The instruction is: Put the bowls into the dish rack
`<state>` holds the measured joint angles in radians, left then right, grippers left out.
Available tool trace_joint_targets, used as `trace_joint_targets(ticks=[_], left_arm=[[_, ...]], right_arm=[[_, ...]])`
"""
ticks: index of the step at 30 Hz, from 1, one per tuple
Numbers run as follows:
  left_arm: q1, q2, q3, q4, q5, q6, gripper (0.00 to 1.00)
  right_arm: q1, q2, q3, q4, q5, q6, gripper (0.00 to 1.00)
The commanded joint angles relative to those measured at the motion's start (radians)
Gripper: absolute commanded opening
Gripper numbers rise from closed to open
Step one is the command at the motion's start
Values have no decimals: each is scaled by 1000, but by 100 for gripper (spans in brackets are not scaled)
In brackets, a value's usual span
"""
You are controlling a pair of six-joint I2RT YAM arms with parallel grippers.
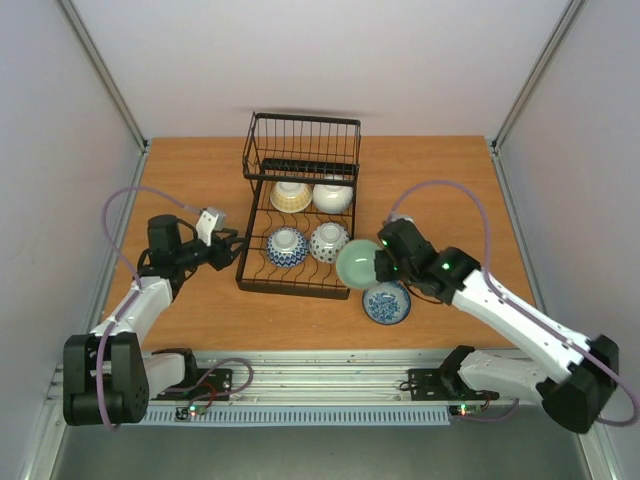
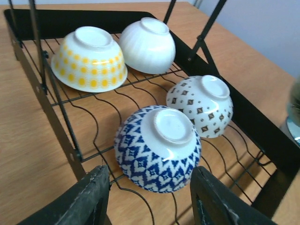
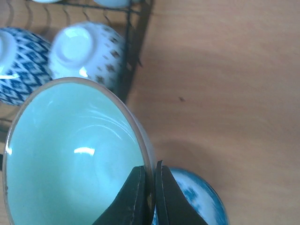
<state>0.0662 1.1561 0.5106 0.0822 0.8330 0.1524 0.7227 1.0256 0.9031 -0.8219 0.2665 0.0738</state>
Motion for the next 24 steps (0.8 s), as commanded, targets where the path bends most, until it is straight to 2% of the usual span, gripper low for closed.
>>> trace_joint_targets(ticks=[1, 6, 14, 24], left_arm=[[3, -22, 33, -45, 115, 50, 49], [0, -6, 55, -126, 218, 93, 49], [1, -11, 63, -160, 246, 121, 50], [-2, -7, 63, -163, 232, 121, 50]], right_arm=[[1, 149, 137, 220, -57, -109, 1], [28, 335, 282, 277, -50, -149, 1], [73, 578, 504, 293, -68, -196, 1], [143, 731, 674, 278, -90, -220, 1]])
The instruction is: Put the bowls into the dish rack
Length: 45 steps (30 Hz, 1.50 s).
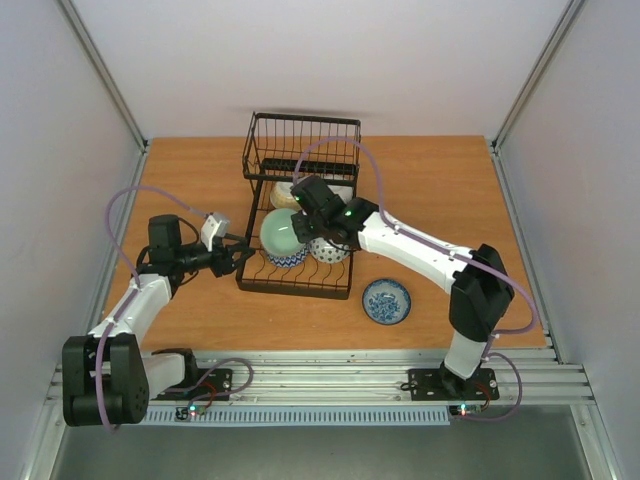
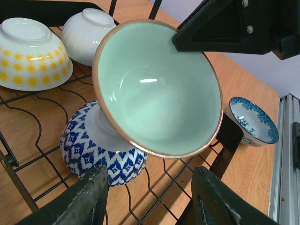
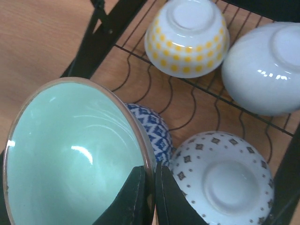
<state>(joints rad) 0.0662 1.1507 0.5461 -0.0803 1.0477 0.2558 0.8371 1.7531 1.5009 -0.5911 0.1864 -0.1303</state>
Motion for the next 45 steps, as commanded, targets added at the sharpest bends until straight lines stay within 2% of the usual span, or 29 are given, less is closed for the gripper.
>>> trace_joint_targets(ticks=[1, 15, 16, 17, 19, 20, 28, 29, 30, 33, 35, 40, 45], left_arm=[[-2, 0, 28, -1, 17, 17, 50], [-5, 1, 29, -3, 12, 21, 49], [-5, 1, 29, -3, 14, 22, 45], [-6, 1, 30, -6, 14, 23, 37], [-6, -2, 30, -3, 0, 21, 5], [-8, -4, 28, 5, -11, 12, 1], [-8, -47, 3, 41, -47, -14, 0], [-8, -49, 1, 44, -49, -16, 0], [-9, -49, 1, 44, -49, -18, 0], [-8, -48, 2, 44, -37, -22, 1], [-7, -48, 2, 46, -18, -26, 0], [1, -33, 13, 32, 45, -25, 1], [9, -25, 17, 20, 97, -10, 1]], right_arm=[[36, 6, 83, 47, -9, -19, 1], [129, 8, 117, 50, 10, -40, 1], [131, 9, 117, 52, 10, -41, 1], [133, 11, 117, 53, 11, -41, 1], [135, 14, 117, 56, 9, -43, 1], [135, 14, 114, 57, 7, -43, 1], [135, -18, 64, 90, 7, -42, 2], [135, -32, 41, 105, 8, -42, 5], [135, -50, 15, 125, 4, -42, 12], [133, -130, -83, 207, -36, -48, 45], [127, -192, -142, 255, -93, -49, 60], [93, -274, -233, 296, -289, -22, 74], [28, -313, -360, 437, -587, 71, 84]])
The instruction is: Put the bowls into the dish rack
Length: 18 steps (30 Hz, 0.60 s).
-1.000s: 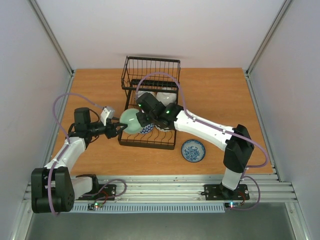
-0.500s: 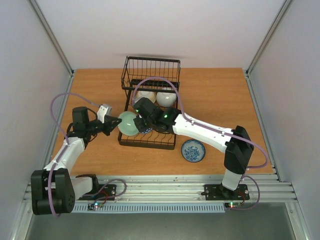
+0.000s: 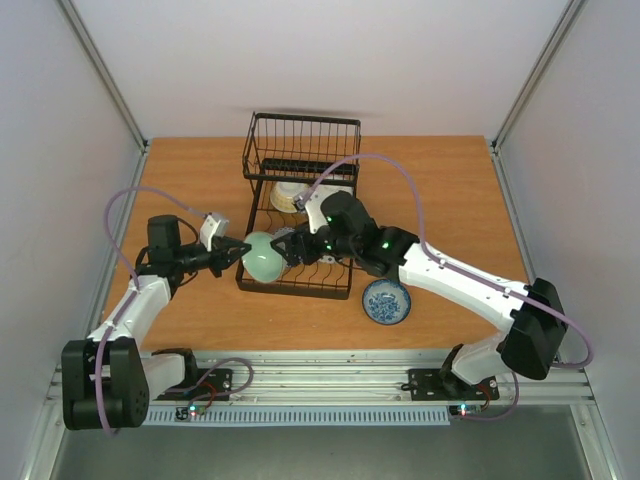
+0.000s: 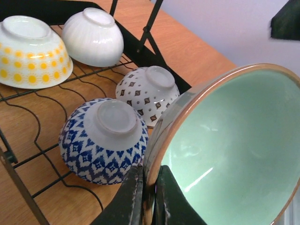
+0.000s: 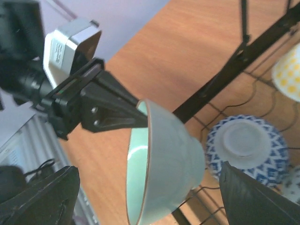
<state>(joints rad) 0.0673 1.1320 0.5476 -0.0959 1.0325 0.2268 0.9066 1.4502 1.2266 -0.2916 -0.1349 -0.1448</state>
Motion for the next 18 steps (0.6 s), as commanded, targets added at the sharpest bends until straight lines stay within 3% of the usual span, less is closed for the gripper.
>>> trace_joint_targets(ticks=[1, 3, 18], left_arm=[[9, -7, 15, 34, 126, 22, 0], [12, -6, 14, 31, 152, 25, 0], [19, 15, 63, -159, 301, 177, 1]], right_arm=[[-57, -8, -111, 178, -316, 112, 93], [-79, 1, -155, 244, -378, 159, 99], [-83, 46, -239, 379, -402, 238, 99]])
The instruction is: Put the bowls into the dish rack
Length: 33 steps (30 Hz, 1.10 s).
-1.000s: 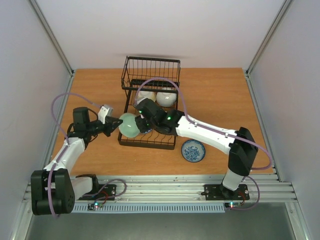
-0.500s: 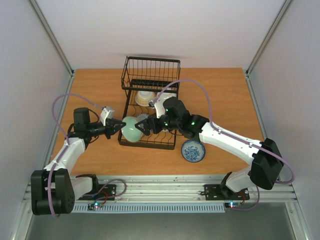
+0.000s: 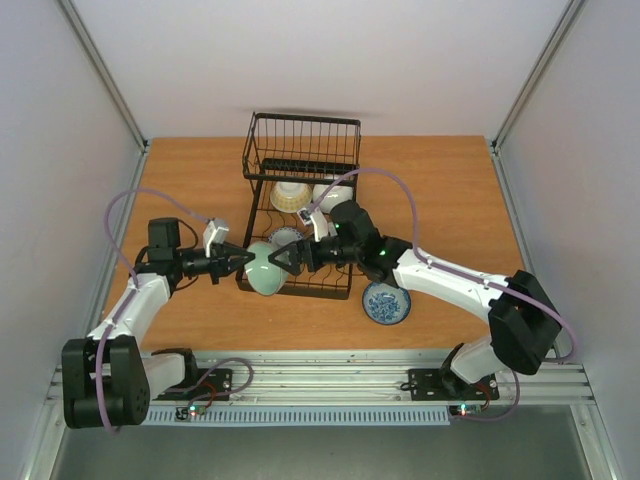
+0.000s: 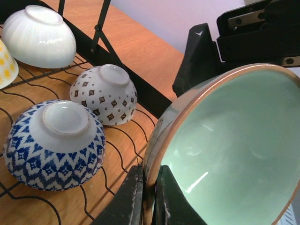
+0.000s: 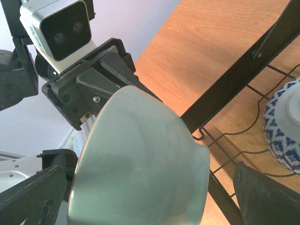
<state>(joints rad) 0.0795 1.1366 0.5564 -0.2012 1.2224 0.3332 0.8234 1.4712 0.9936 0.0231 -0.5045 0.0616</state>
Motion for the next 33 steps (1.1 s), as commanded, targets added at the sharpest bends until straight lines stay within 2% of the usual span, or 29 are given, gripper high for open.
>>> trace_joint_targets(ticks=[1, 11, 19, 21, 23, 25, 32, 33], left_arm=[[6, 11, 56, -62, 113, 80, 1], [9, -23, 37, -18, 77, 66, 1], [9, -38, 16, 37, 54, 17, 1], [8, -35, 18, 36, 55, 15, 1], [9, -30, 21, 33, 58, 15, 0], [10, -26, 24, 29, 58, 15, 1], [9, -24, 26, 28, 45, 16, 0], [9, -24, 25, 36, 36, 12, 0]], right_arm=[[0, 29, -5, 66, -34, 36, 99], [0, 32, -39, 76, -49, 75, 99], [0, 58, -72, 179, -156, 128, 99], [0, 72, -77, 216, -185, 141, 95], [0, 87, -77, 255, -222, 152, 83], [0, 99, -76, 276, -239, 159, 66], [0, 87, -72, 269, -230, 147, 4], [0, 83, -73, 258, -221, 139, 2]])
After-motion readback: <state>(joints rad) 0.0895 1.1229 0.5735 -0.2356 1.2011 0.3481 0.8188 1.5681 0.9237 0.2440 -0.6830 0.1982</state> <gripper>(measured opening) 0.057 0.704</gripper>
